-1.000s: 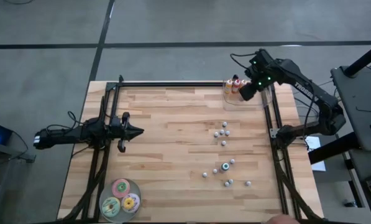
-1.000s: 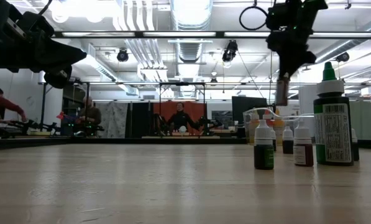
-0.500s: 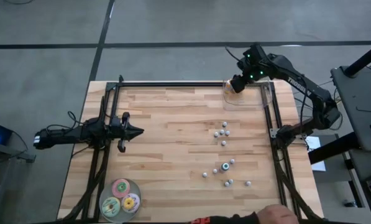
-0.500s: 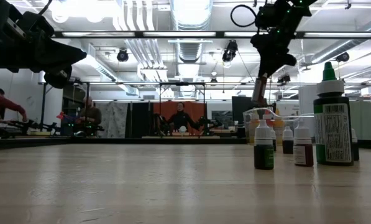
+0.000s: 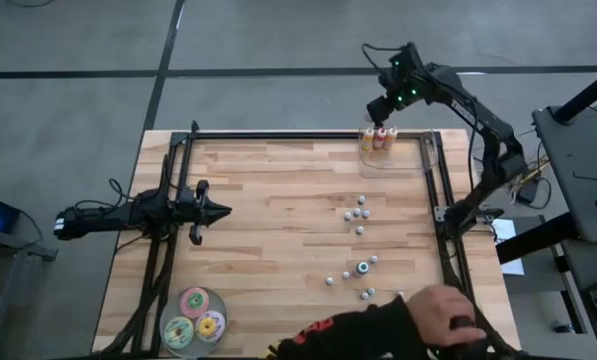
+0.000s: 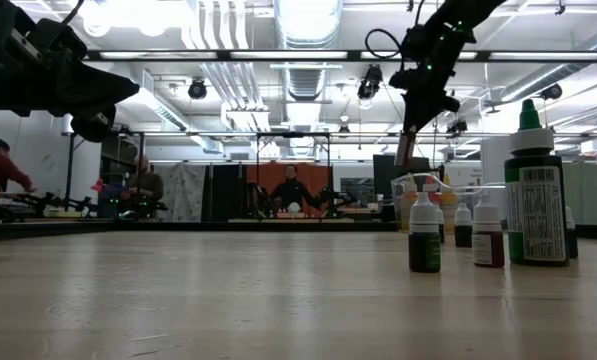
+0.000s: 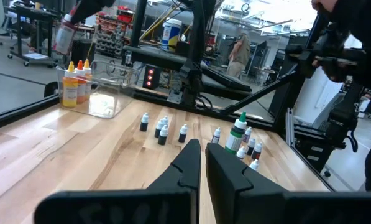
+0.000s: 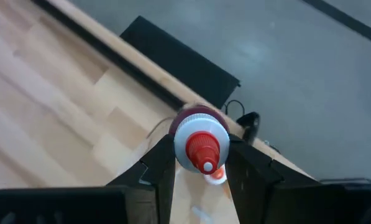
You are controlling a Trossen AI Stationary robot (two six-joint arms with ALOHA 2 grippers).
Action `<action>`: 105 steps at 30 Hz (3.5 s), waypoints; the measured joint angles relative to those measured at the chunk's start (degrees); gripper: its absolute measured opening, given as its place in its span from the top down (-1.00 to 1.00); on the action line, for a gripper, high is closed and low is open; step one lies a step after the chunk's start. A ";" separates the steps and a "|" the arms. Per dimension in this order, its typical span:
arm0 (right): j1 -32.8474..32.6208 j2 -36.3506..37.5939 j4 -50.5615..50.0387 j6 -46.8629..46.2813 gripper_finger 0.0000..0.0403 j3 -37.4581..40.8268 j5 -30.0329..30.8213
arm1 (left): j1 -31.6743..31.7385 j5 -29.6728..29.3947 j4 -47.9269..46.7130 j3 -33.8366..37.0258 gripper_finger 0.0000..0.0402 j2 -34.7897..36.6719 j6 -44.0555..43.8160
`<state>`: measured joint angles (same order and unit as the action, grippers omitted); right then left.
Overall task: Pick & Place food coloring
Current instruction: Put the big red food coloring bottle into the bin
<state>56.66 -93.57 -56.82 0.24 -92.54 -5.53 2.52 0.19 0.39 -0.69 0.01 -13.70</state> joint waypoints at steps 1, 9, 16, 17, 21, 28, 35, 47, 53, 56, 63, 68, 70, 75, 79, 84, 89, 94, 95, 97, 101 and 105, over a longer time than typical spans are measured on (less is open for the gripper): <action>0.25 -0.50 -0.15 -0.26 0.46 -0.69 0.52 | 0.00 0.00 0.02 -0.02 1.00 0.00 0.00; 2.71 -3.07 -7.81 -4.78 0.46 -6.42 9.73 | 0.00 0.01 0.02 0.00 1.00 0.00 -0.02; 5.22 -2.66 -10.35 -9.54 0.46 -5.84 10.21 | 0.00 0.01 0.02 -0.01 1.00 0.00 -0.01; 5.63 -2.64 -10.33 -9.87 0.46 -5.60 10.21 | 0.00 0.00 0.02 0.00 1.00 0.00 -0.01; 7.05 -2.65 -10.51 -11.25 0.46 -4.46 10.34 | 0.00 0.02 0.02 0.00 1.00 0.00 0.00; 7.87 -2.61 -11.50 -12.83 0.46 -3.75 10.31 | 0.00 0.02 0.02 -0.02 1.00 0.00 -0.02; 8.16 -2.42 -15.40 -13.84 0.46 -3.75 11.77 | 0.00 0.02 0.02 -0.02 1.00 0.00 0.00; 8.51 -1.24 -17.68 -14.92 0.46 -2.19 11.77 | 0.00 0.02 0.02 -0.02 1.00 0.00 0.00; 8.59 1.31 -15.42 -16.02 0.46 1.75 11.75 | 0.00 0.00 0.02 -0.02 1.00 0.00 -0.02; 8.87 2.30 -14.65 -16.60 0.46 3.67 11.70 | 0.00 0.00 0.00 -0.01 1.00 0.00 0.00; 9.03 2.75 -10.22 -15.98 0.46 5.34 11.53 | 0.00 0.02 0.02 0.00 1.00 0.00 -0.01; 10.03 2.71 -5.28 -14.14 0.46 5.36 11.49 | 0.00 0.01 0.02 -0.01 1.00 0.00 0.00; 10.88 2.70 -4.85 -13.81 0.46 5.35 11.51 | 0.00 0.01 0.02 0.00 1.00 0.00 -0.01; 12.55 2.68 -4.82 -13.94 0.46 5.63 11.55 | 0.00 0.02 0.02 -0.01 1.00 0.00 0.00; 12.68 2.66 -5.05 -15.70 0.46 6.05 10.88 | 0.00 0.02 0.02 -0.02 1.00 0.00 0.00; 12.57 2.64 -5.65 -15.69 0.46 6.19 9.52 | 0.00 0.02 0.02 -0.02 1.00 0.00 0.00; 12.61 2.64 -8.02 -11.64 0.46 6.44 9.54 | 0.00 0.02 0.01 -0.01 1.00 0.00 -0.01; 12.61 2.64 -8.93 -2.89 0.46 6.94 9.39 | 0.00 0.02 0.02 0.00 1.00 0.00 0.00; 12.61 2.64 -8.80 -1.38 0.46 7.14 9.12 | 0.00 0.02 0.02 0.00 1.00 0.00 -0.01; 12.62 2.64 -8.39 1.74 0.46 7.63 7.22 | 0.00 0.01 0.02 -0.01 1.00 0.00 -0.02; 12.61 2.64 -7.22 6.28 0.46 8.94 4.82 | 0.00 0.01 0.02 -0.02 1.00 0.00 -0.01; 12.61 2.64 -6.19 7.16 0.46 10.59 4.01 | 0.00 0.00 0.02 0.00 1.00 0.00 0.00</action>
<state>69.28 -90.94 -63.02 7.39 -81.95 -1.52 2.52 0.19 0.40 -0.70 0.01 -13.70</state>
